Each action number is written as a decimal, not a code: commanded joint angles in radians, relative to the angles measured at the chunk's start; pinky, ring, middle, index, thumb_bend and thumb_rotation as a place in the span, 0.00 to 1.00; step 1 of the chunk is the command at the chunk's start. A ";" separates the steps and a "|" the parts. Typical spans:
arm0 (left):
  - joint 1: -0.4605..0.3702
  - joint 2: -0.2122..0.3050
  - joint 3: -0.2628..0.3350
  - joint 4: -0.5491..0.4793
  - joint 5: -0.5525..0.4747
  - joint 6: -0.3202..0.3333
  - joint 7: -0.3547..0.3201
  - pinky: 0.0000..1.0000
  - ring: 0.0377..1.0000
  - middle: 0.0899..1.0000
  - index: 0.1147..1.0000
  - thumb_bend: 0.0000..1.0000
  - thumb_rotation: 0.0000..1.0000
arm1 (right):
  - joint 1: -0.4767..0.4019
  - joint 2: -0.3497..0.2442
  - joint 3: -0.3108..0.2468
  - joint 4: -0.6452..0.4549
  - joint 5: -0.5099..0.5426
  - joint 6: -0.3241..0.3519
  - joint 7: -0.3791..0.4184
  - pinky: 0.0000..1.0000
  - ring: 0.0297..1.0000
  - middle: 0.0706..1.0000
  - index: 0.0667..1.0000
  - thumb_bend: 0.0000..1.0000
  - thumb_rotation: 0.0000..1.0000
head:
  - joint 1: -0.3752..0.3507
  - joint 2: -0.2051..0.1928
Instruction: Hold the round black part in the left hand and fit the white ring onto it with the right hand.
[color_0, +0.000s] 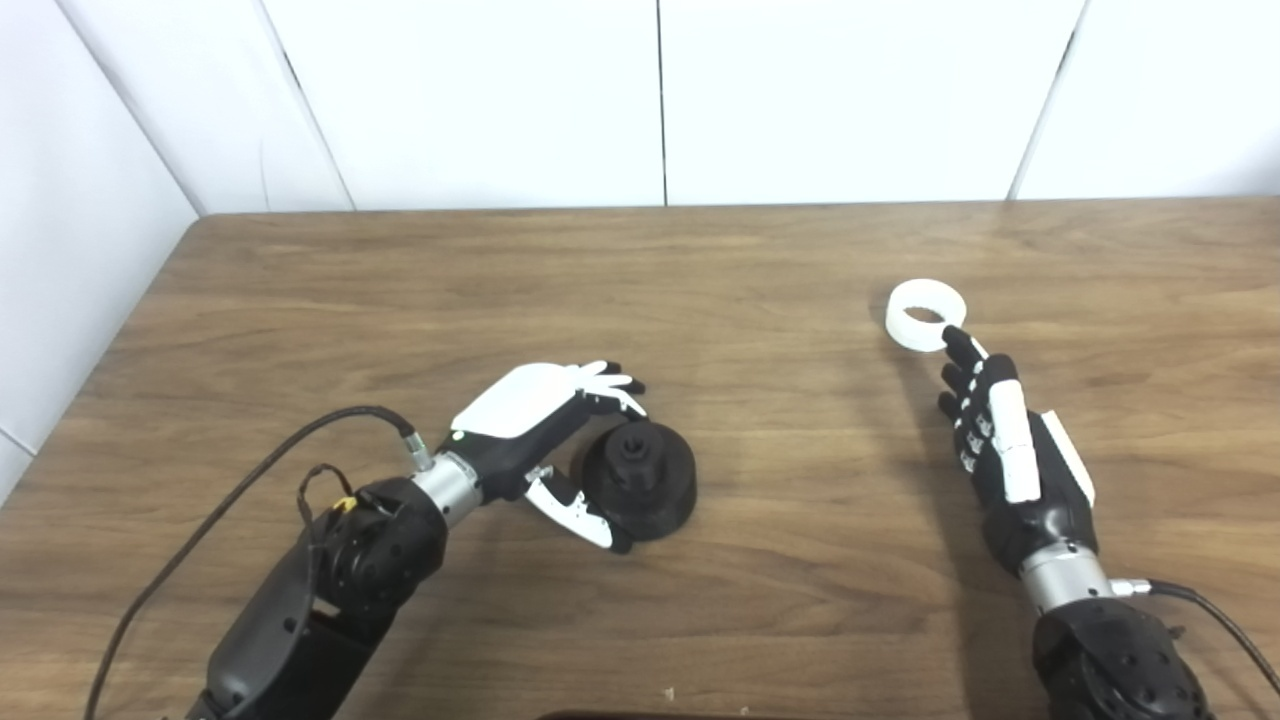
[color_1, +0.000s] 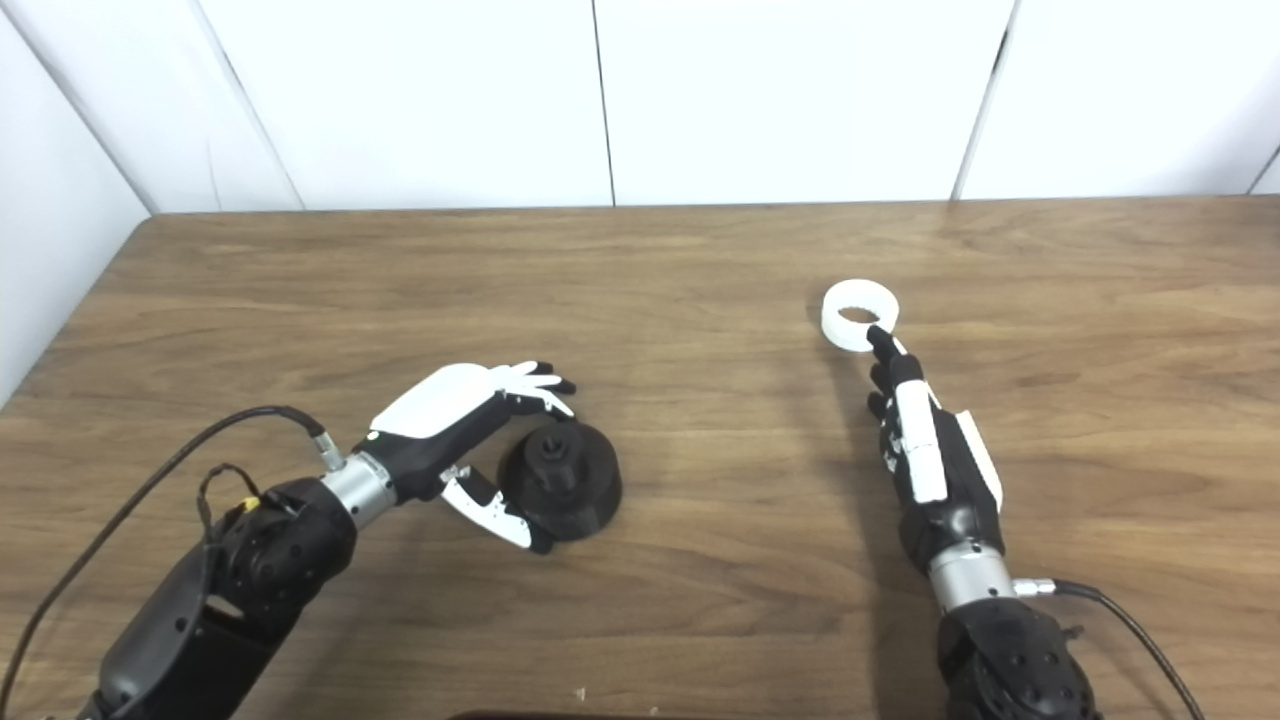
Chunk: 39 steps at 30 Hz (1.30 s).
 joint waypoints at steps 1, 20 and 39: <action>-0.004 -0.006 -0.004 -0.070 0.024 -0.013 0.009 0.97 0.97 0.89 0.56 0.82 0.32 | -0.009 0.000 0.004 -0.048 0.000 -0.004 0.000 1.00 1.00 0.99 0.95 0.61 1.00 | 0.000 0.001; 0.043 -0.063 -0.019 -0.058 0.029 -0.070 0.020 0.97 0.97 0.90 0.56 0.82 0.30 | -0.025 -0.028 -0.011 -0.061 0.005 0.005 0.011 1.00 1.00 0.99 0.95 0.61 1.00 | -0.011 0.009; 0.027 -0.075 -0.016 -0.033 0.034 -0.077 0.021 0.97 0.97 0.89 0.56 0.83 0.30 | -0.466 -0.337 0.144 0.155 -0.613 -0.026 0.017 1.00 0.99 0.91 0.71 0.87 0.31 | -0.027 0.000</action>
